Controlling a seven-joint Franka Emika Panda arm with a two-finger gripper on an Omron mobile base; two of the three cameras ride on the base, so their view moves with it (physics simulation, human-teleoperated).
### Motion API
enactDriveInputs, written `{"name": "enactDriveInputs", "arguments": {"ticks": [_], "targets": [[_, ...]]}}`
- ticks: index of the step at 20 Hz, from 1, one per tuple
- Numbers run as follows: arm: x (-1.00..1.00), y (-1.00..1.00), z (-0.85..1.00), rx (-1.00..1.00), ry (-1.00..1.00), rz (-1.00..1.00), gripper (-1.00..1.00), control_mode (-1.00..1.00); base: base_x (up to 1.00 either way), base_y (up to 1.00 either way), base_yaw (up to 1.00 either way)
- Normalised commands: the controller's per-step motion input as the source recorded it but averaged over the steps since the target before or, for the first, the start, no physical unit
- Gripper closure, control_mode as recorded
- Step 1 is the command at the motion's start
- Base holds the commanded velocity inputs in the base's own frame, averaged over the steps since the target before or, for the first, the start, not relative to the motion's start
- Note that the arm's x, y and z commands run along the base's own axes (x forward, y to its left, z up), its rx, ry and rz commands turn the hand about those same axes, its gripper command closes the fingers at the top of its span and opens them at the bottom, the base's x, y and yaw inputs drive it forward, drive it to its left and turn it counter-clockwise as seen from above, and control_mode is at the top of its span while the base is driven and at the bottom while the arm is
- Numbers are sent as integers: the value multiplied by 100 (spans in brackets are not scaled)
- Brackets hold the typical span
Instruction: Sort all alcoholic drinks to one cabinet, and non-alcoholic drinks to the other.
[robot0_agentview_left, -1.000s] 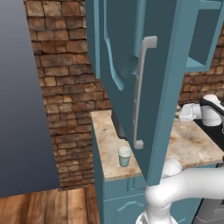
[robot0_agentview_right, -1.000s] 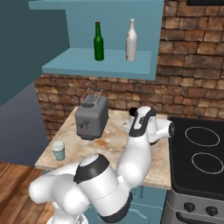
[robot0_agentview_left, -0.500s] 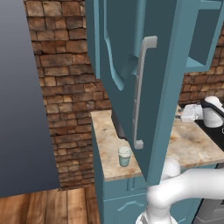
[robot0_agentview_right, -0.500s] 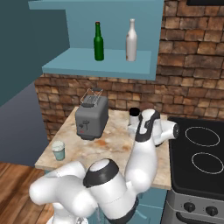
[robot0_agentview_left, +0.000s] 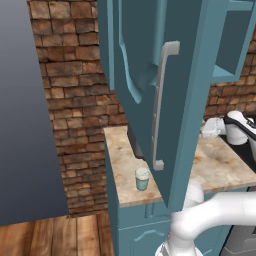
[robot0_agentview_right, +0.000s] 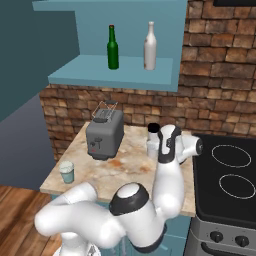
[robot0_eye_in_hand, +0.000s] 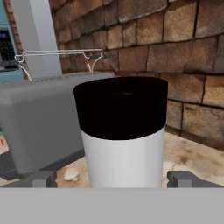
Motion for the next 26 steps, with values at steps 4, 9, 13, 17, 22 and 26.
{"name": "enactDriveInputs", "arguments": {"ticks": [4, 9, 13, 17, 22, 26], "targets": [[21, -8, -5, 0, 0, 0, -100, -100, 0, 0, 0], [29, -2, -8, 0, 0, 0, -100, -100, 0, 0, 0], [27, 0, -13, 0, 0, 0, -100, -100, 0, 0, 0], [21, 0, -19, 0, 0, 0, -100, -100, 0, 0, 0], [6, 0, -17, 0, 0, 0, -100, -100, 0, 0, 0], [0, 3, 0, 0, 0, 0, 100, -100, 0, 0, 0]]}}
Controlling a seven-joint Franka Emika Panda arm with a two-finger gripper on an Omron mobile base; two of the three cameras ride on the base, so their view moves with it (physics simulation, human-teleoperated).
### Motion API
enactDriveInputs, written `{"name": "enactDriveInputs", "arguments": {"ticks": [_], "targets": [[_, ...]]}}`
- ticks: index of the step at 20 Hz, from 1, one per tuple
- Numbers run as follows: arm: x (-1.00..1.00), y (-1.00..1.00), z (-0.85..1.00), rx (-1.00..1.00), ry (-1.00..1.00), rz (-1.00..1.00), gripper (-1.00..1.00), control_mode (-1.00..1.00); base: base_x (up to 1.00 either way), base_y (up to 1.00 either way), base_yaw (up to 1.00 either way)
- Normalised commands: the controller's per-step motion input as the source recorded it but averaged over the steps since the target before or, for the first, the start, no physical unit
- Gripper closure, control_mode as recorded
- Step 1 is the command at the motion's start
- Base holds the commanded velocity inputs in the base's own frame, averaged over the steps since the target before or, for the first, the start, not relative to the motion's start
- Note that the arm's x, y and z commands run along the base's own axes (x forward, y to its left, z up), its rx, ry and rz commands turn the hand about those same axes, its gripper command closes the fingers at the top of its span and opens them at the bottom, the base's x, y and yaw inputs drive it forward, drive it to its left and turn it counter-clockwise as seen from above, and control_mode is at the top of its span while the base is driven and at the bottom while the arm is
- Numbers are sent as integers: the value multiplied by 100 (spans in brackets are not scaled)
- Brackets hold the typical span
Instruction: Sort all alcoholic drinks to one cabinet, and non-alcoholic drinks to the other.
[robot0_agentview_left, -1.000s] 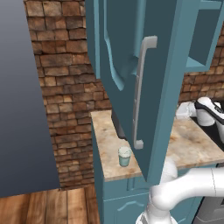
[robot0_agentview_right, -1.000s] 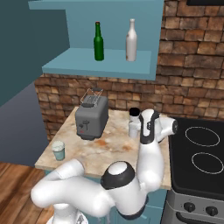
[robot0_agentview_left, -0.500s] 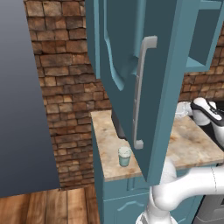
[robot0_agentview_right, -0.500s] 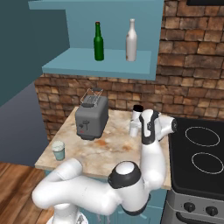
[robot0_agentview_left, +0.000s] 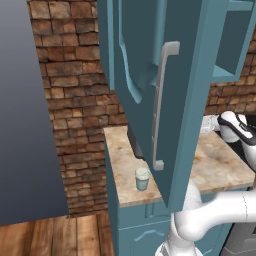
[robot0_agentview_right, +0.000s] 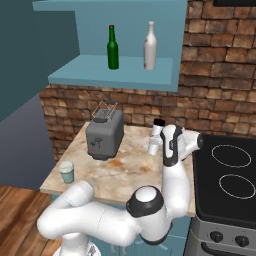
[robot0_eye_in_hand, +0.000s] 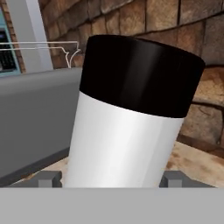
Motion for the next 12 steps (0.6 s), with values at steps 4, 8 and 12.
{"name": "enactDriveInputs", "arguments": {"ticks": [4, 8, 12], "targets": [[-8, 1, 18, 0, -1, -3, 100, -100, 0, 0, 0], [-38, 0, 50, 0, -10, -1, 100, -100, 0, 0, 0], [-61, 0, 73, -1, -14, 0, 100, -100, 0, 0, 0]]}}
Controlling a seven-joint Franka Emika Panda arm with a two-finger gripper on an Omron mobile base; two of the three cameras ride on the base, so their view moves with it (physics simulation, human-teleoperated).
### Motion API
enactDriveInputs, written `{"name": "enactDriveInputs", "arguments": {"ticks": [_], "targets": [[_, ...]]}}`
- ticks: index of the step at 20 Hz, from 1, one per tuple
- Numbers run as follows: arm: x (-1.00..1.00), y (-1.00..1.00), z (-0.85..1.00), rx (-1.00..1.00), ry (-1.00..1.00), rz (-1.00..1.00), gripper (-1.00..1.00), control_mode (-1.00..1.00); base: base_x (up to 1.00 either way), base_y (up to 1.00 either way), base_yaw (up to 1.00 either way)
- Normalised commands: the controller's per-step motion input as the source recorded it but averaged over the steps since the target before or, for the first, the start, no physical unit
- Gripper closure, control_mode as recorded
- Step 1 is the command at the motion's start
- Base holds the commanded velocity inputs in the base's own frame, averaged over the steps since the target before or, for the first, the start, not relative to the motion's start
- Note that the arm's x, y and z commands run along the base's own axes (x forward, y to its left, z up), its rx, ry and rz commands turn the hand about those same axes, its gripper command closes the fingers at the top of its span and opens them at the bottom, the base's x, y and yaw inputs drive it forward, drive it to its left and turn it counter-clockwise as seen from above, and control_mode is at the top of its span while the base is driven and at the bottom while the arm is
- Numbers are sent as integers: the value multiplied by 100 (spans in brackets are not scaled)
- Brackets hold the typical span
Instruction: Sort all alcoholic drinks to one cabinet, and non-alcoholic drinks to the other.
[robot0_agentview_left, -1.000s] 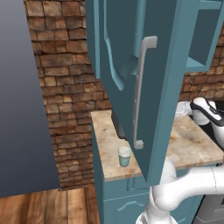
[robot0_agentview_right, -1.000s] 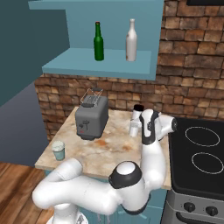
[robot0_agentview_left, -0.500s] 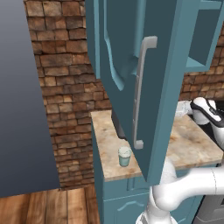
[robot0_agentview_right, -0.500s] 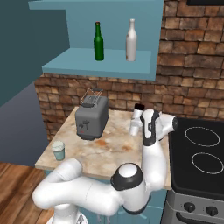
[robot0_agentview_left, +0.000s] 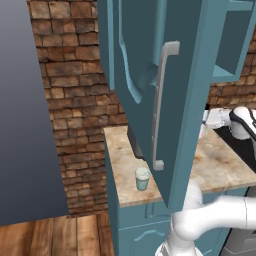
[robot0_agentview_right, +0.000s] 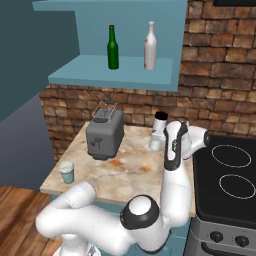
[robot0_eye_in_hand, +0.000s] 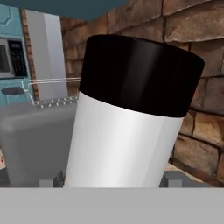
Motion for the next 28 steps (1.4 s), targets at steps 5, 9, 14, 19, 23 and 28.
{"name": "enactDriveInputs", "arguments": {"ticks": [5, 9, 14, 19, 23, 28], "targets": [[-98, 2, 55, -6, -25, 0, 100, -100, 0, 0, 0], [-100, 22, 24, -10, -19, 0, 100, -100, 0, 0, 0], [-100, 24, 38, -7, -5, -3, 100, -100, 0, 0, 0], [-93, 14, 88, -4, 0, -1, 100, -100, 0, 0, 0], [-96, 6, 100, 0, 2, 0, 100, -100, 0, 0, 0], [-87, 28, 73, 0, 3, 0, 100, -100, 0, 0, 0]]}}
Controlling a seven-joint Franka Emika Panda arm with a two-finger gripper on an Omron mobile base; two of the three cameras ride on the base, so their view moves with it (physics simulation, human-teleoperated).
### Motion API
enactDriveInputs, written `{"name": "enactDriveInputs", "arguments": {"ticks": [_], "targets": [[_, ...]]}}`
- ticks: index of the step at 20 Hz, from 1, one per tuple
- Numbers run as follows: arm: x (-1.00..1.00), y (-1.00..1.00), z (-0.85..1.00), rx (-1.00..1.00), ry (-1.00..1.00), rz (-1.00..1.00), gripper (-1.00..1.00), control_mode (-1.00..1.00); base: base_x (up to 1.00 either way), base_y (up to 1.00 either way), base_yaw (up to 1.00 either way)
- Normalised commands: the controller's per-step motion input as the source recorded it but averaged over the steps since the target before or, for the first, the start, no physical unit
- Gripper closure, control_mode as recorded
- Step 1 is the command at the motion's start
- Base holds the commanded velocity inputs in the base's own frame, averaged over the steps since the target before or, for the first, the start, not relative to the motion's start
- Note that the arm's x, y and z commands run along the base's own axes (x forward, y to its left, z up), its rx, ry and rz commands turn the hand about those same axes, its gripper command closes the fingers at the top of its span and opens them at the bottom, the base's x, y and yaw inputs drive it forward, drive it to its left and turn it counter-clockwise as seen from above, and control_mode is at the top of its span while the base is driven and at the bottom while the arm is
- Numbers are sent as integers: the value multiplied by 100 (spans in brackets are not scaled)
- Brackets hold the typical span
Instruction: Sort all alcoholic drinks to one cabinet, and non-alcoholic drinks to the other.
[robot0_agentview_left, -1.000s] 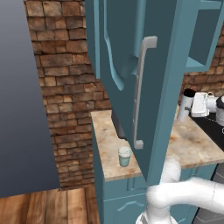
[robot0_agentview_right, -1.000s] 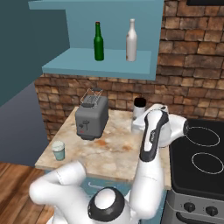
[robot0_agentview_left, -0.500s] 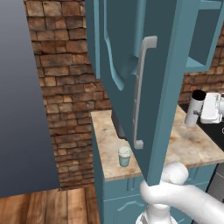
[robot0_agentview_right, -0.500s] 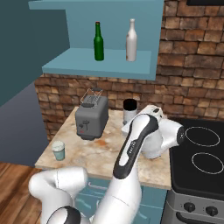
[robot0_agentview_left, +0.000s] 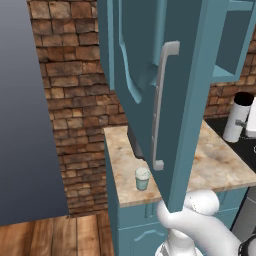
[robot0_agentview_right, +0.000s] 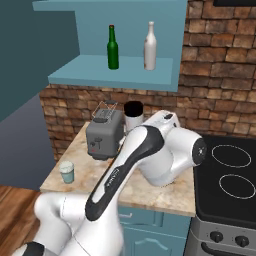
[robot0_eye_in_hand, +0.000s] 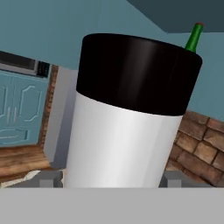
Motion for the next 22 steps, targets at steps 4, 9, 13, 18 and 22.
{"name": "enactDriveInputs", "arguments": {"ticks": [4, 9, 13, 18, 22], "targets": [[-31, 88, 37, 0, 4, 0, 100, -100, 0, 0, 0], [0, 93, 17, 0, 5, 0, 100, -100, 0, 0, 0], [0, 36, 3, 0, 2, 0, 100, -100, 0, 0, 0], [0, 3, 0, 0, 1, 0, 100, -100, 0, 0, 0], [0, 0, 0, 0, 4, 0, 100, -100, 0, 0, 0]]}}
